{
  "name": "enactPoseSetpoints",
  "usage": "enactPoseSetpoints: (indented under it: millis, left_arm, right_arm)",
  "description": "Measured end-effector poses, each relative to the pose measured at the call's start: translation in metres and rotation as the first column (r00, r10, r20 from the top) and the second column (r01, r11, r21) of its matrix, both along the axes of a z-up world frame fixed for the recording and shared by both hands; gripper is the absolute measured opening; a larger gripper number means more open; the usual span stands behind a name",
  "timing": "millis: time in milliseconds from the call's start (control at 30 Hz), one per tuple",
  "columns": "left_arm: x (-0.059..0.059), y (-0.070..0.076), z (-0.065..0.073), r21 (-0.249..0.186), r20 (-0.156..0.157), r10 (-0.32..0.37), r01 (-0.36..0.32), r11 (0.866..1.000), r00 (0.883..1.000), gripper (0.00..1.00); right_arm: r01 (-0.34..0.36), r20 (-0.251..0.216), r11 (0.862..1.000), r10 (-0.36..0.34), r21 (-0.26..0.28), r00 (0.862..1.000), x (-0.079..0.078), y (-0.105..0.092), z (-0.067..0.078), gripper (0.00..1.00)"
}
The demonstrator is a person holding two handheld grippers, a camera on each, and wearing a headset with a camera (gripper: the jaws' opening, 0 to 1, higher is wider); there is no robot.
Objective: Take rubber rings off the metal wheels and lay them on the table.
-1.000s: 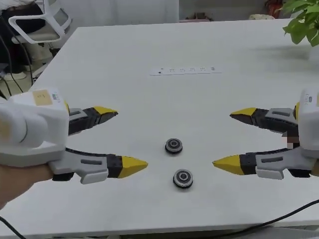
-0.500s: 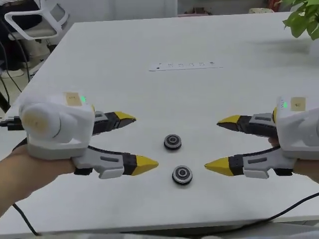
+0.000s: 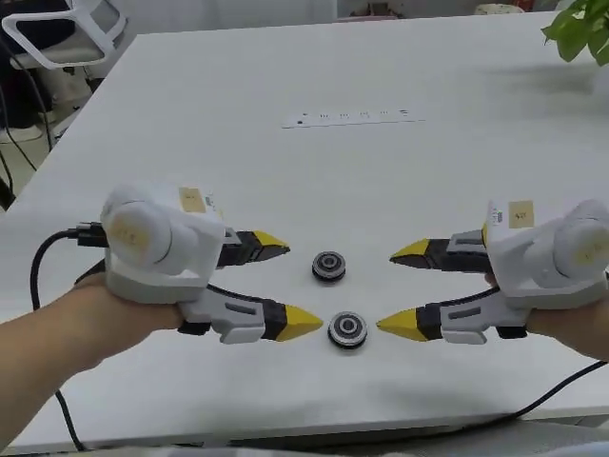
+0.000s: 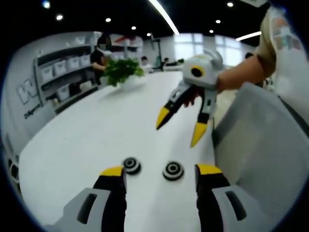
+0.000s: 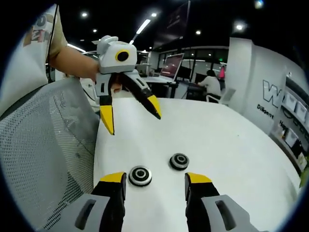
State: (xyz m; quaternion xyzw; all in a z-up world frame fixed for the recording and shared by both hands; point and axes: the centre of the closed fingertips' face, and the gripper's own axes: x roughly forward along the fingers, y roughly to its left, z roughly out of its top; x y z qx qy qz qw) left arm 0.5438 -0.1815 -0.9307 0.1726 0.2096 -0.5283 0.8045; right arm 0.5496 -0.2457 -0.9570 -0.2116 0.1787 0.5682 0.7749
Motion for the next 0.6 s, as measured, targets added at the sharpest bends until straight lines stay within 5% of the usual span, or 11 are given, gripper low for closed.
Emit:
enactPoseSetpoints:
  millis: [600]
  left_arm:
    - [-0.004, -0.024, -0.034, 0.031, -0.072, -0.074, 0.076, 0.997, 0.995, 0.44]
  right_arm:
    - [-0.041, -0.1, 0.999, 0.039, -0.019, 0.994, -0.007, 0.008, -0.031, 0.38]
